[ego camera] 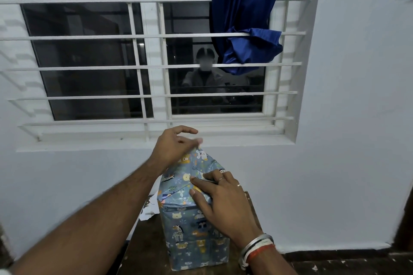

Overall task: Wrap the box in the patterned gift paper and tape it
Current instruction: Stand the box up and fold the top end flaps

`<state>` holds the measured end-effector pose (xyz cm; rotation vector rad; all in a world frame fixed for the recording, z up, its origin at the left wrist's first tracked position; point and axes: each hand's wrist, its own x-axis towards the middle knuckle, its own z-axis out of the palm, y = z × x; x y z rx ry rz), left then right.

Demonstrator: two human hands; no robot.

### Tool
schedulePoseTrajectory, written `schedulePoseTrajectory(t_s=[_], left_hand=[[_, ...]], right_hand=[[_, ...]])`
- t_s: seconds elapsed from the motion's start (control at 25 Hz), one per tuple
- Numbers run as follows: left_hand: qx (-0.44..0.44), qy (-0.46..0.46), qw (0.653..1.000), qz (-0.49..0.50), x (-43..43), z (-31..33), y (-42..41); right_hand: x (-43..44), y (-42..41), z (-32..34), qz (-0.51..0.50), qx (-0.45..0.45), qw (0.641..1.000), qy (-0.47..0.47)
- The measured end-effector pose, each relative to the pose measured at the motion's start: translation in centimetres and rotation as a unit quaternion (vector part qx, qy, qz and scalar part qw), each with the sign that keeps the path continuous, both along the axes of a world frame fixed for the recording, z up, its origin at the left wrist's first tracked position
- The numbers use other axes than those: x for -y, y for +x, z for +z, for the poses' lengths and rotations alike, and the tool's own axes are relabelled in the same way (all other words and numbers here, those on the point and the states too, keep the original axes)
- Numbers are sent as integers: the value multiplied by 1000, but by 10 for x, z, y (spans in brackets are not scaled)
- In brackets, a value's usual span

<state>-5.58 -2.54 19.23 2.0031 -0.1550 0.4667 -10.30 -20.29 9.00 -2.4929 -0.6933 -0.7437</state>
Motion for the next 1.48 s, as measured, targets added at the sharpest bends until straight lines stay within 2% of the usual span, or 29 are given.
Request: schedulePoseTrajectory(t_s=[0.04, 0.08, 0.12, 0.16, 0.24, 0.28, 0.44, 0.52, 0.56, 0.6, 0.64, 0.68, 0.76, 0.84, 1.2, 1.48], left_hand=[[82, 31, 993, 76, 0, -3, -5], [164, 93, 972, 140, -2, -6, -11], [225, 160, 949, 154, -3, -13, -20], [249, 214, 937, 122, -2, -23, -30], [205, 271, 940, 37, 0, -47, -48], [176, 266, 948, 20, -1, -58, -52], [139, 222, 964, 46, -6, -73, -42], [128, 217, 966, 57, -6, -74, -40], [123, 211, 967, 65, -6, -75, -40], [117, 206, 969, 71, -5, -76, -40], [112, 202, 970, 75, -4, -76, -41], [111, 200, 970, 77, -4, -76, -41], [110, 199, 971, 77, -3, -75, -41], [114, 200, 970, 71, -6, -75, -40], [123, 197, 971, 55, -11, -80, -36], [114, 190, 974, 53, -10, -81, -35]], right_hand=[[0, 0, -1, 1, 4, 1000, 0], [1, 1, -2, 3, 6, 1000, 0], [1, 2, -4, 6, 6, 1000, -3], [2, 2, -4, 9, 6, 1000, -8], [1, 2, -3, 11, 11, 1000, -14], [1, 2, -1, 14, 10, 1000, -13], [10, 3, 10, 66, -54, 996, 33], [19, 11, 23, 109, -111, 977, 147], [23, 20, 27, 103, -110, 965, 215], [27, 33, 31, 79, -104, 958, 256], [31, 46, 36, 53, -122, 957, 257], [33, 57, 40, 56, -179, 952, 243], [30, 79, 46, 129, -328, 913, 207], [28, 94, 54, 168, -392, 887, 176], [19, 110, 81, 189, -356, 908, 111], [4, 111, 97, 197, -286, 930, 118]])
